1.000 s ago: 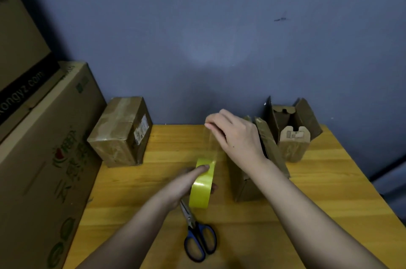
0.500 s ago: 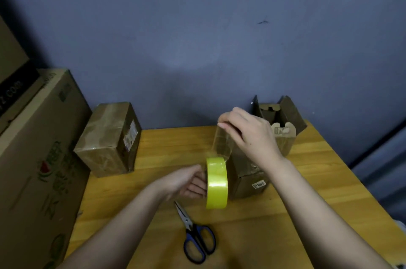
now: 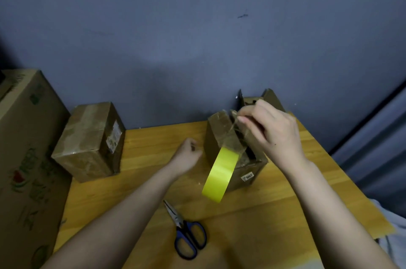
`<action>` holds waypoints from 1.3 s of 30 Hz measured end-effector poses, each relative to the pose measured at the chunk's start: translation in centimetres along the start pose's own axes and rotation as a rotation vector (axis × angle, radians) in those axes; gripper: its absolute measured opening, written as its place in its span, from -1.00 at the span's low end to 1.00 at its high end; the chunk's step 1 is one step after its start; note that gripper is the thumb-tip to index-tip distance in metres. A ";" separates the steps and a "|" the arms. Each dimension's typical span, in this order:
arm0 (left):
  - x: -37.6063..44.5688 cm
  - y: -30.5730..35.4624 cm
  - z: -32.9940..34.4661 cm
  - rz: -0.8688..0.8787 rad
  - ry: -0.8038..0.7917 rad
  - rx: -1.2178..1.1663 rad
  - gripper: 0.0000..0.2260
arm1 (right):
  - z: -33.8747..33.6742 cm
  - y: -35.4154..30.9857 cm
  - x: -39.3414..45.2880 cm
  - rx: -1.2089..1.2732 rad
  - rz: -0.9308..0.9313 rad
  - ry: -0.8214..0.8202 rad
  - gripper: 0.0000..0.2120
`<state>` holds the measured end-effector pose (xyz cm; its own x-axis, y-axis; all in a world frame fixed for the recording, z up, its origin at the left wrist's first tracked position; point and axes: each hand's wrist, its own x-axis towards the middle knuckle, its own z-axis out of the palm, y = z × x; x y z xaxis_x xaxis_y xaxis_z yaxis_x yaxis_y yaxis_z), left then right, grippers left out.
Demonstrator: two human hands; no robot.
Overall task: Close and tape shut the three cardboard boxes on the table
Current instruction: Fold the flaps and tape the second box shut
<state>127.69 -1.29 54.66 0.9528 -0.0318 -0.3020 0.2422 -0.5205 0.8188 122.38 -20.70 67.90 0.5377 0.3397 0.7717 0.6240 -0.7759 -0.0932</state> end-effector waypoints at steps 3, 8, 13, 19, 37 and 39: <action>1.2 2.1 1.0 0.058 -0.011 0.104 -0.47 | -2.0 1.0 0.1 -0.008 0.020 0.027 -0.82; 3.3 5.3 4.1 0.042 -0.038 0.280 -0.41 | -4.9 2.4 -0.1 -0.021 -0.036 0.026 -0.86; 5.5 7.5 8.1 -0.025 -0.049 0.387 -0.33 | -7.2 5.0 -0.4 0.004 -0.044 0.012 -0.82; 6.6 9.5 13.3 -0.203 0.007 0.521 -0.04 | -7.8 8.0 -0.5 0.089 -0.117 -0.048 -0.79; 5.4 8.5 14.9 -0.140 -0.024 0.879 -0.35 | -7.5 12.5 0.0 0.314 -0.040 -0.026 -0.84; 5.8 8.8 15.1 -0.141 -0.012 0.876 -0.42 | -7.4 12.5 -0.2 0.310 -0.028 -0.027 -0.85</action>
<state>132.58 -18.99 52.77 0.9214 0.0759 -0.3811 0.1255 -0.9863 0.1071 125.84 -34.44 71.23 0.5297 0.3760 0.7603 0.7800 -0.5680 -0.2626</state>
